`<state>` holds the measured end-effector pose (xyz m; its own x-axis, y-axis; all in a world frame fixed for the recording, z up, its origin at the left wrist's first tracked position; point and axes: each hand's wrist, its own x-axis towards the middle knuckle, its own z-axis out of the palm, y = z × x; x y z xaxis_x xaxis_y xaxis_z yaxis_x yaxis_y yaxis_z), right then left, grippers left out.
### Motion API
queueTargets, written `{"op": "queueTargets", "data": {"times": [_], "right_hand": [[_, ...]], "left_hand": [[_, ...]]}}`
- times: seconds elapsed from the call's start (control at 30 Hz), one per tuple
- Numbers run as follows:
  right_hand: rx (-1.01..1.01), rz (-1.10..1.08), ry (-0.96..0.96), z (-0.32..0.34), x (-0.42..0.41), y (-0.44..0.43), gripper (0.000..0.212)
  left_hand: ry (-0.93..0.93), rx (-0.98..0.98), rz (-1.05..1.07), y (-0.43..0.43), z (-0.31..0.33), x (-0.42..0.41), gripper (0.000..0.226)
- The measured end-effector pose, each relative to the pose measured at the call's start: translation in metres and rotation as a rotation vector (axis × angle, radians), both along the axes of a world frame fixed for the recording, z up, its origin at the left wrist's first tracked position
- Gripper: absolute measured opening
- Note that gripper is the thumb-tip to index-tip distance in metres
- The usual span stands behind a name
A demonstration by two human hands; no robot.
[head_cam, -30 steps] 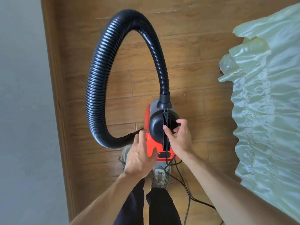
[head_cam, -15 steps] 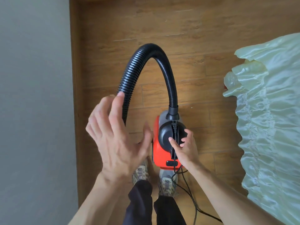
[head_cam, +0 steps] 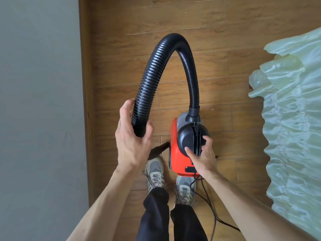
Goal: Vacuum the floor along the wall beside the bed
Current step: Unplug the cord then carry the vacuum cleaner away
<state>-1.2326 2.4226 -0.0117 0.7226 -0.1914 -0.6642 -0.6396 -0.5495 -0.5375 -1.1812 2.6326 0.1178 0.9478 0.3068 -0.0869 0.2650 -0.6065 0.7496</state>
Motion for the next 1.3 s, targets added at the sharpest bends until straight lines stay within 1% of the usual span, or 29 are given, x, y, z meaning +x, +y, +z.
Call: {"op": "queueTargets", "data": {"times": [0.13, 0.23, 0.37, 0.57, 0.73, 0.87, 1.0, 1.13, 1.3], "right_hand": [[0.072, -0.064, 0.028, -0.005, 0.0, 0.007, 0.072], [0.078, -0.126, -0.011, -0.009, 0.003, 0.012, 0.064], [0.012, -0.152, -0.076, -0.004, 0.004, 0.017, 0.051], [-0.065, -0.243, -0.155, -0.003, 0.01, 0.018, 0.043], [-0.073, -0.18, -0.219, 0.027, 0.027, 0.006, 0.034], [-0.109, -0.074, -0.285, 0.068, 0.046, -0.002, 0.029], [-0.179, -0.005, -0.362, 0.128, 0.074, -0.006, 0.033], [-0.224, 0.033, -0.473, 0.206, 0.103, -0.01, 0.034], [-0.249, -0.001, -0.601, 0.315, 0.151, -0.016, 0.028]], "left_hand": [[-0.044, -0.073, -0.004, 0.0, -0.009, -0.002, 0.056], [-0.076, -0.11, -0.005, 0.0, -0.014, -0.002, 0.055], [-0.08, -0.139, -0.013, -0.003, -0.018, -0.001, 0.055], [-0.069, -0.185, -0.081, -0.008, -0.013, 0.005, 0.057], [-0.037, -0.205, -0.035, -0.011, 0.002, 0.014, 0.052], [-0.068, -0.216, -0.036, -0.01, 0.037, 0.033, 0.053], [-0.093, -0.223, -0.032, -0.005, 0.081, 0.059, 0.051], [-0.159, -0.218, -0.051, -0.002, 0.141, 0.091, 0.052], [-0.269, -0.229, -0.085, -0.004, 0.235, 0.142, 0.052]]}}
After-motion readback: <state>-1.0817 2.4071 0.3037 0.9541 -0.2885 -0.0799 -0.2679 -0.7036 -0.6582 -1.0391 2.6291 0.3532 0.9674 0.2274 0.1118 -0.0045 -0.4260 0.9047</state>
